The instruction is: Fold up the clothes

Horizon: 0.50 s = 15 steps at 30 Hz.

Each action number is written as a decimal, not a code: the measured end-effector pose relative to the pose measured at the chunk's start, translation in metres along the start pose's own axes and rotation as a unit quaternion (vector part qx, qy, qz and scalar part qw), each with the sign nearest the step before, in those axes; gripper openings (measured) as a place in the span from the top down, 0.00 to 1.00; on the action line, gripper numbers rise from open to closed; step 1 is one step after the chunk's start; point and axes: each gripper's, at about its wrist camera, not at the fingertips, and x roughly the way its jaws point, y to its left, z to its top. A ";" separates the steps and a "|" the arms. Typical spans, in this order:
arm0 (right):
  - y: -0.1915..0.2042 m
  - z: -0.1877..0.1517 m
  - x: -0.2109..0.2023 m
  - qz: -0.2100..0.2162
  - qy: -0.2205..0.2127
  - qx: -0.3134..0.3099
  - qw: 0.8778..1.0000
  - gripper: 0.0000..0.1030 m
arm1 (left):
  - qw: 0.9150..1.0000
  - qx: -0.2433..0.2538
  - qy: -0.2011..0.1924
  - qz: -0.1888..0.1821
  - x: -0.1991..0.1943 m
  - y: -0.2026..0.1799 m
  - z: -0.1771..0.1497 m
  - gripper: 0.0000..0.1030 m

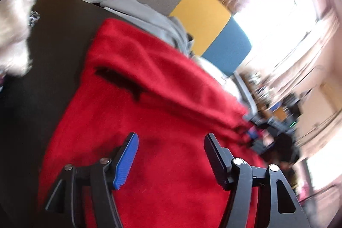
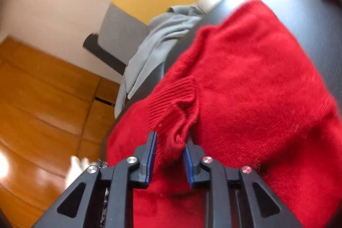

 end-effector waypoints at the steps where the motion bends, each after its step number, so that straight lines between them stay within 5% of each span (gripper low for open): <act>1: -0.005 0.001 0.000 0.010 0.001 0.021 1.000 0.76 | 1.000 -0.011 -0.006 -0.003 0.001 0.002 0.007 0.35; 5: -0.007 0.005 0.002 0.028 0.004 0.034 0.999 0.79 | 0.998 -0.056 -0.024 -0.005 0.009 0.015 0.036 0.30; 6: 0.000 0.005 0.004 0.014 0.010 0.010 1.000 0.87 | 0.998 -0.064 -0.026 0.000 0.012 0.017 0.042 0.26; 10: 0.038 0.011 0.004 -0.020 0.022 -0.069 0.997 0.91 | 0.996 -0.081 -0.019 0.024 0.027 0.023 0.058 0.23; 15: 0.101 0.026 -0.031 0.020 -0.018 -0.144 0.989 0.92 | 0.995 -0.075 -0.052 0.031 0.014 0.017 0.072 0.26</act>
